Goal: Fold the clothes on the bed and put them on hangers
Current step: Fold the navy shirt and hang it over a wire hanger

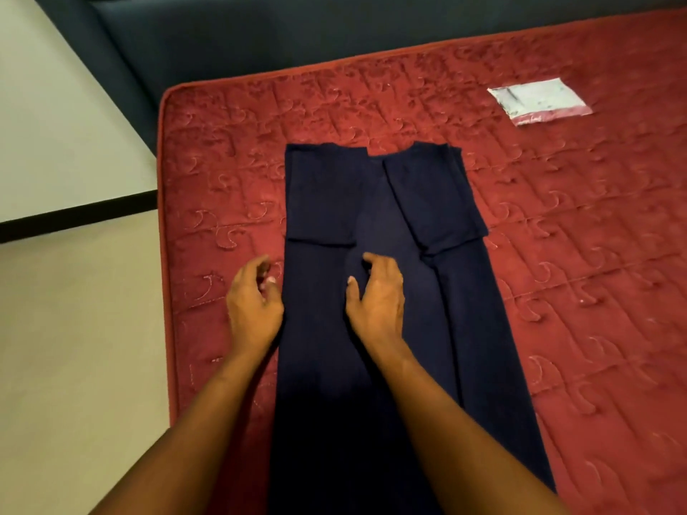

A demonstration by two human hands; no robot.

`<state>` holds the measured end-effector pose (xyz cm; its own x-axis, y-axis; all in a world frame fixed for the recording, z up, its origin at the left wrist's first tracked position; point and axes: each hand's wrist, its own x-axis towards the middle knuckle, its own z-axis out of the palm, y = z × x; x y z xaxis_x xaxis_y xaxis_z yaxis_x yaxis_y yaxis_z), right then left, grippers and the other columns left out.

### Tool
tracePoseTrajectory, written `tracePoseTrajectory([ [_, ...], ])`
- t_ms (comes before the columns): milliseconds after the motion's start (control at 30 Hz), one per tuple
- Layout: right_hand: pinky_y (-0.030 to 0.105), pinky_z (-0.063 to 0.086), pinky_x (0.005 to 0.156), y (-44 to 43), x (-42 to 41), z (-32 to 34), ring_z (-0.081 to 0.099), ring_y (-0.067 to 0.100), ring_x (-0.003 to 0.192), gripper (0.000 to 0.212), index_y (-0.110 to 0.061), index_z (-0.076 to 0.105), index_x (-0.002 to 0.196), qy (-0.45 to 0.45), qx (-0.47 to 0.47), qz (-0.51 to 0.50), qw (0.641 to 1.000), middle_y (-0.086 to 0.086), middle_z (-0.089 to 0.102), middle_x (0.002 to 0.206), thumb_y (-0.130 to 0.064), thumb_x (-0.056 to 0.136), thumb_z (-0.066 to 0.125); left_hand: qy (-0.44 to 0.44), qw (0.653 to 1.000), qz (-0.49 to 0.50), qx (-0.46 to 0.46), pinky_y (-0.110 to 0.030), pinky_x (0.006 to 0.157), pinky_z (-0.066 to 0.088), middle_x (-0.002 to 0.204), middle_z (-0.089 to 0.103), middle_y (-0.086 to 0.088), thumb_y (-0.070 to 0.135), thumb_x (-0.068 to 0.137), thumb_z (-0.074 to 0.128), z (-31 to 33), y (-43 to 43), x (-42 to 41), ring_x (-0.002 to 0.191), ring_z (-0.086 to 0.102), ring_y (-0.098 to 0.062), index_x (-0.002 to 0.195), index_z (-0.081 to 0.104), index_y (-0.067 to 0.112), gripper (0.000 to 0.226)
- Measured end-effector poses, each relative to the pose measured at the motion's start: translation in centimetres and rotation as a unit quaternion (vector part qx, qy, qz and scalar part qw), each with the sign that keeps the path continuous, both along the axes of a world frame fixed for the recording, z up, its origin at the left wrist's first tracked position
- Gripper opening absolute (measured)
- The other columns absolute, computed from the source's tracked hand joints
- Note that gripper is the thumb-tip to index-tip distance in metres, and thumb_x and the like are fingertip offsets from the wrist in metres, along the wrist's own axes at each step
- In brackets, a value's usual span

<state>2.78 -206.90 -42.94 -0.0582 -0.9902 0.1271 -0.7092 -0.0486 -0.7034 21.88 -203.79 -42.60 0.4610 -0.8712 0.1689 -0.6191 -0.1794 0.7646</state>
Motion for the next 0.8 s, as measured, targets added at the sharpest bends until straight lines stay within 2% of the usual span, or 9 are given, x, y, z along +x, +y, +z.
tracePoseTrajectory([
  [67, 0.046, 0.053, 0.094, 3.0, 0.4, 0.6, 0.061, 0.021, 0.107, 0.033, -0.013, 0.059, 0.126, -0.033, 0.029, -0.015, 0.999, 0.002, 0.06, 0.119, -0.027, 0.097, 0.064, 0.02, 0.998, 0.051, 0.015, -0.04, 0.078, 0.055, 0.091, 0.072, -0.003, 0.001, 0.091, 0.058, 0.7, 2.1, -1.1, 0.07, 0.061, -0.015, 0.112, 0.069, 0.012, 0.026],
  [133, 0.045, 0.054, 0.089, 5.0, 0.9, 1.2, 0.064, 0.021, 0.099, 0.041, -0.014, 0.059, 0.127, -0.039, 0.085, -0.012, 0.996, 0.001, 0.062, 0.115, -0.04, 0.096, 0.065, 0.014, 0.998, 0.051, 0.046, -0.04, 0.073, 0.054, 0.078, 0.068, -0.002, 0.007, 0.092, 0.063, 1.2, 4.2, -2.2, 0.063, 0.059, -0.017, 0.104, 0.07, 0.009, 0.014],
  [233, 0.04, 0.056, 0.088, 8.7, 1.1, 2.1, 0.067, 0.025, 0.104, 0.059, -0.015, 0.051, 0.135, 0.026, 0.186, 0.043, 0.981, 0.005, 0.067, 0.116, -0.045, 0.089, 0.074, 0.001, 0.994, 0.034, 0.105, -0.04, 0.076, 0.053, 0.076, 0.068, -0.005, 0.018, 0.089, 0.074, 1.7, 8.4, -3.8, 0.073, 0.066, -0.029, 0.105, 0.066, 0.005, 0.022],
  [333, 0.031, 0.054, 0.078, 11.3, 0.2, 1.5, 0.069, 0.025, 0.099, 0.041, -0.014, 0.054, 0.126, -0.011, 0.211, 0.032, 0.977, 0.006, 0.068, 0.107, -0.025, 0.092, 0.074, 0.012, 0.986, 0.042, 0.158, -0.041, 0.083, 0.055, 0.086, 0.071, -0.01, 0.018, 0.084, 0.08, 1.6, 11.6, -4.4, 0.086, 0.069, -0.032, 0.11, 0.064, 0.005, 0.034],
  [400, 0.029, 0.054, 0.08, 13.1, -0.9, 1.1, 0.069, 0.024, 0.099, 0.03, -0.014, 0.061, 0.119, -0.066, 0.193, 0.003, 0.979, 0.006, 0.07, 0.105, -0.024, 0.092, 0.071, 0.035, 0.981, 0.061, 0.18, -0.035, 0.081, 0.053, 0.086, 0.07, -0.01, 0.018, 0.085, 0.079, 2.0, 13.8, -4.5, 0.088, 0.068, -0.03, 0.105, 0.066, 0.004, 0.028],
  [467, 0.034, 0.057, 0.088, 14.7, -1.9, 1.0, 0.07, 0.024, 0.099, 0.029, -0.018, 0.065, 0.114, -0.091, 0.195, -0.004, 0.977, 0.004, 0.073, 0.102, -0.033, 0.091, 0.071, 0.058, 0.975, 0.063, 0.206, -0.032, 0.066, 0.045, 0.073, 0.066, -0.009, 0.024, 0.084, 0.08, 2.2, 15.3, -4.4, 0.073, 0.064, -0.026, 0.08, 0.067, 0.006, 0.023],
  [567, 0.037, 0.061, 0.081, 20.1, -3.8, 1.2, 0.072, 0.021, 0.088, 0.044, -0.022, 0.064, 0.108, -0.135, 0.233, 0.029, 0.963, 0.0, 0.073, 0.095, -0.05, 0.08, 0.081, 0.15, 0.959, 0.037, 0.238, -0.029, 0.054, 0.038, 0.057, 0.054, -0.007, 0.032, 0.074, 0.089, 2.5, 20.2, -5.1, 0.052, 0.049, -0.018, 0.055, 0.05, 0.016, 0.047],
  [700, 0.027, 0.055, 0.074, 26.7, -5.9, 2.0, 0.07, 0.02, 0.085, 0.022, -0.013, 0.068, 0.087, -0.139, 0.254, 0.029, 0.957, 0.009, 0.075, 0.098, -0.024, 0.082, 0.086, 0.175, 0.949, 0.043, 0.258, -0.03, 0.058, 0.042, 0.066, 0.059, -0.008, 0.014, 0.073, 0.089, 2.7, 27.1, -6.8, 0.061, 0.055, -0.02, 0.061, 0.054, 0.012, 0.037],
  [800, 0.034, 0.063, 0.067, 30.4, -6.6, 3.3, 0.075, 0.026, 0.076, 0.016, 0.001, 0.071, 0.087, -0.2, 0.278, -0.004, 0.94, 0.015, 0.074, 0.098, -0.013, 0.088, 0.079, 0.174, 0.959, 0.095, 0.2, -0.03, 0.061, 0.044, 0.064, 0.055, -0.005, 0.008, 0.081, 0.08, 3.5, 30.9, -8.0, 0.065, 0.055, -0.02, 0.059, 0.049, 0.013, 0.038],
])
